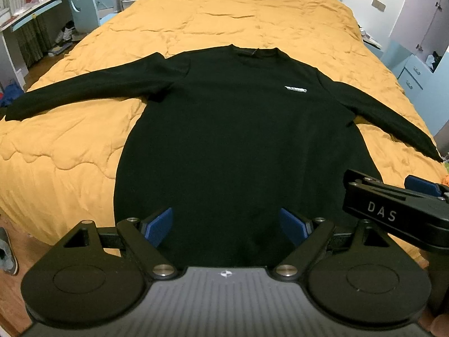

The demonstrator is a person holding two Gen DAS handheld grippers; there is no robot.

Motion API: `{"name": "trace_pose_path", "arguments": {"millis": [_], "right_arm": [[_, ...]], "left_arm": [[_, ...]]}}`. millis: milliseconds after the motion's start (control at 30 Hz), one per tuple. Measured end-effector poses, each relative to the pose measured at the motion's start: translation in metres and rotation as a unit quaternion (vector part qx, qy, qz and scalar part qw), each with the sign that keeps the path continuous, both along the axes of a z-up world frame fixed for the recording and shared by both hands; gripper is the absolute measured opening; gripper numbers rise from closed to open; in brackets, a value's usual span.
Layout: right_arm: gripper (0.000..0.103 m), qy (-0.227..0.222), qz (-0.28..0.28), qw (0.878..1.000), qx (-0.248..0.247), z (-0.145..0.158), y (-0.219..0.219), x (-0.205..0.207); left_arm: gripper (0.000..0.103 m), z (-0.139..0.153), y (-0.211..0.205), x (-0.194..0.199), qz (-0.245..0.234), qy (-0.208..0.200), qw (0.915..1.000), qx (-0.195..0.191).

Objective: Fold small clothes

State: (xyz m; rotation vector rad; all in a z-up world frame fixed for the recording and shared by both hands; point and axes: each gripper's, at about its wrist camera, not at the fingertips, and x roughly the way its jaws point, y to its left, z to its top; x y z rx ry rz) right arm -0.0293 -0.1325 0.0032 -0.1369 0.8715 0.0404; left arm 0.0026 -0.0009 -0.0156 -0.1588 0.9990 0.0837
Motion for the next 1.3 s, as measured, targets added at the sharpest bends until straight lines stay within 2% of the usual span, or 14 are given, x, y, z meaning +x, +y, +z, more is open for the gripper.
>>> {"name": "trace_pose_path", "arguments": {"millis": [700,800,833,900,933,1000,1033,1133,1233,1300], "right_arm": [[0.083,0.007,0.0,1.0,-0.012,-0.005,0.008,0.004],[0.083,0.009,0.0,1.0,-0.002,-0.008,0.009,0.007],[0.083,0.009,0.002,1.0,0.003,-0.009,0.011,0.008],[0.083,0.001,0.014,1.0,0.017,-0.01,0.015,0.01],[0.083,-0.007,0.026,0.999,0.023,-0.01,0.02,0.011],[0.083,-0.028,0.051,0.998,0.028,-0.009,0.032,0.013],[0.083,-0.039,0.068,0.996,0.033,-0.009,0.039,0.015],[0.083,-0.065,0.104,0.991,0.046,-0.006,0.062,0.024],[0.083,-0.081,0.143,0.985,0.053,-0.007,0.09,0.039],[0.083,-0.097,0.177,0.977,0.074,-0.009,0.109,0.049]], "left_arm": [[0.1,-0.005,0.005,0.006,-0.005,0.007,0.9999,-0.01],[0.1,-0.012,0.012,0.008,-0.004,0.008,0.9996,-0.026],[0.094,-0.014,0.016,0.008,0.0,0.006,0.9991,-0.041],[0.084,-0.02,0.035,0.01,0.007,-0.004,0.9941,-0.109],[0.084,-0.024,0.046,0.011,0.012,-0.01,0.9883,-0.152],[0.084,-0.032,0.074,0.011,0.033,-0.03,0.9717,-0.232],[0.084,-0.035,0.085,0.011,0.044,-0.042,0.9676,-0.245],[0.084,-0.033,0.12,0.009,0.081,-0.077,0.9701,-0.216],[0.084,-0.033,0.169,0.008,0.117,-0.118,0.9621,-0.216],[0.084,-0.035,0.207,0.007,0.14,-0.144,0.9564,-0.212]]}}
